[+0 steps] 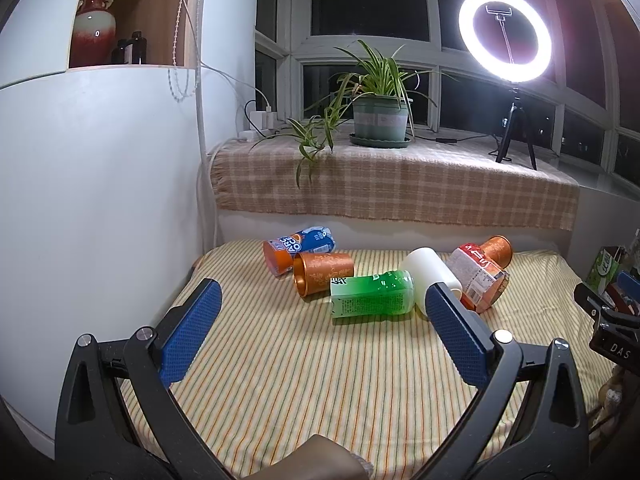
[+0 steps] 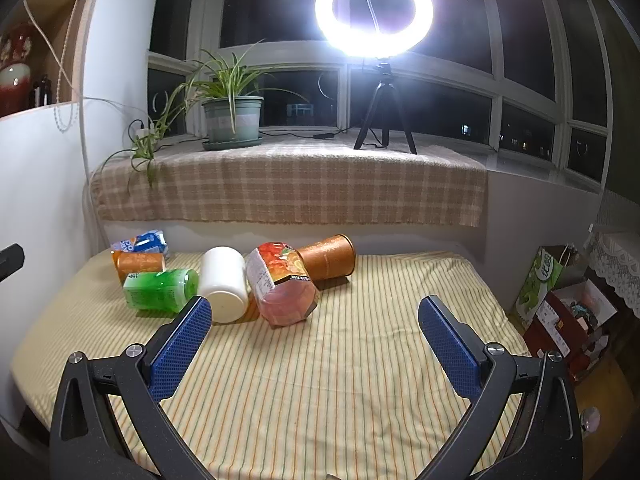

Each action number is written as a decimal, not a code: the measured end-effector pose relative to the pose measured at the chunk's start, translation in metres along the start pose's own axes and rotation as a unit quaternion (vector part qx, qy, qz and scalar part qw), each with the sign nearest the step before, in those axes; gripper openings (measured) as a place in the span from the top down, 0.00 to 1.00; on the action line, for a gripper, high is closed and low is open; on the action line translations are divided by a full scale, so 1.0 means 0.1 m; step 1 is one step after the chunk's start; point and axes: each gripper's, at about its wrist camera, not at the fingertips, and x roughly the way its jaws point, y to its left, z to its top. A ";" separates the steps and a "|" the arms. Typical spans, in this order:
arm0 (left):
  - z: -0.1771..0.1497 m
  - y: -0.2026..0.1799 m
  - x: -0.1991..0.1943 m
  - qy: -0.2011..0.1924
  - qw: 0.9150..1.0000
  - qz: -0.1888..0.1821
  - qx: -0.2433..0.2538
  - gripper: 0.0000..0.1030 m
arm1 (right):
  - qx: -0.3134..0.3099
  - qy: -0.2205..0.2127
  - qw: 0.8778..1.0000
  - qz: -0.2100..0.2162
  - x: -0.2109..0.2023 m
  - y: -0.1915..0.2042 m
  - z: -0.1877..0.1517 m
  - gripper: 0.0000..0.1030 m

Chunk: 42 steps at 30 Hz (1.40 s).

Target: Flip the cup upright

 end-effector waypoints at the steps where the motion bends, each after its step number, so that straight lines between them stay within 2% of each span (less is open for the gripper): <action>1: 0.00 -0.01 0.00 0.000 1.000 0.000 0.000 0.00 | 0.000 0.000 1.000 0.000 0.00 0.00 0.00 0.00; 42: 0.00 0.00 0.00 0.001 1.000 0.004 -0.008 0.00 | -0.013 0.004 1.000 0.003 0.01 0.08 -0.03 0.00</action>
